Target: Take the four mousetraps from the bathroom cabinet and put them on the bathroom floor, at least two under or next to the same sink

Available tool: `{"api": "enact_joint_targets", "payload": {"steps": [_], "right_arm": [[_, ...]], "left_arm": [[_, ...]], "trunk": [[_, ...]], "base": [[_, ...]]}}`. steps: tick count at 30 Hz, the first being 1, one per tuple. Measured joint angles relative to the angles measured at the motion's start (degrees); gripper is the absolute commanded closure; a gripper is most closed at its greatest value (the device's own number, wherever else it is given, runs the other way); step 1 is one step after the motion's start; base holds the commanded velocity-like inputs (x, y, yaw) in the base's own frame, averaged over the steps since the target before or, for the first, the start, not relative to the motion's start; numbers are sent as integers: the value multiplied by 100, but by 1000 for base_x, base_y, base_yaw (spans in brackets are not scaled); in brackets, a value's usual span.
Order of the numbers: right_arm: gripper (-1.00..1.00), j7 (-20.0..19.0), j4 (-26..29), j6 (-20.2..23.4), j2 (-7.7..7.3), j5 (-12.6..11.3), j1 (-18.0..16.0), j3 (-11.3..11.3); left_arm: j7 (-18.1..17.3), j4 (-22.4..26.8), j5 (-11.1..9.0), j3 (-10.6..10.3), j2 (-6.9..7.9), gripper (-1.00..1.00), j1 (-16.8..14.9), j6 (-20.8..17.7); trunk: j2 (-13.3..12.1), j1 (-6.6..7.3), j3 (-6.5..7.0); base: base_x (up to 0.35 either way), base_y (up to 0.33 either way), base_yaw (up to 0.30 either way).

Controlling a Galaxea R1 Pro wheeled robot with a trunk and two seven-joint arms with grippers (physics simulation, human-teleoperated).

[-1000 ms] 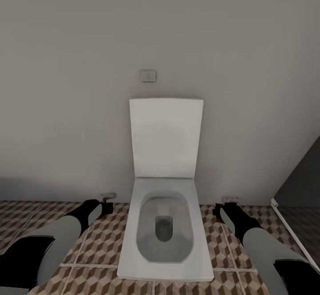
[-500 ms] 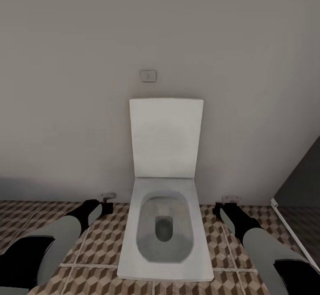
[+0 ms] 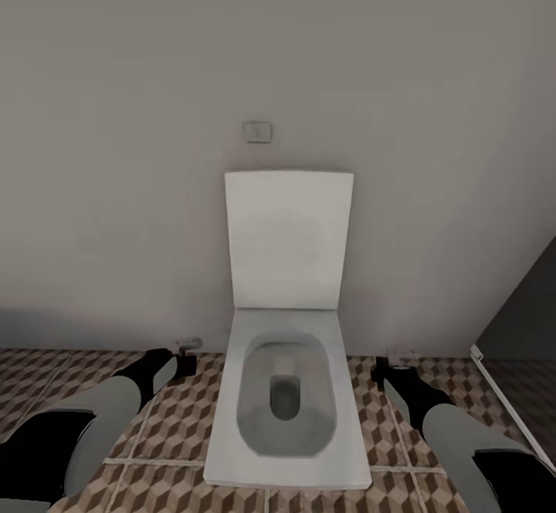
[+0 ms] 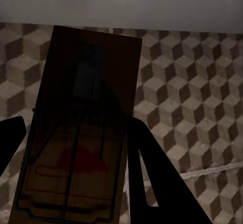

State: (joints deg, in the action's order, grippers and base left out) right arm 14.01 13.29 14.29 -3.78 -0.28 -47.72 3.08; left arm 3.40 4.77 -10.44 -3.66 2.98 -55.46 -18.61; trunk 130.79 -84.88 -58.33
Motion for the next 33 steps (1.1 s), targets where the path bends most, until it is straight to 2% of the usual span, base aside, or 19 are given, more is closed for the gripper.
{"api": "enact_joint_targets", "payload": {"steps": [33], "right_arm": [[100,-57,-23,85,-7,-14,0,-39]], "left_arm": [[0,-12,0,-1,-8,100,2,86]], "trunk": [[0,0,0]], "base": [[0,0,0]]}}
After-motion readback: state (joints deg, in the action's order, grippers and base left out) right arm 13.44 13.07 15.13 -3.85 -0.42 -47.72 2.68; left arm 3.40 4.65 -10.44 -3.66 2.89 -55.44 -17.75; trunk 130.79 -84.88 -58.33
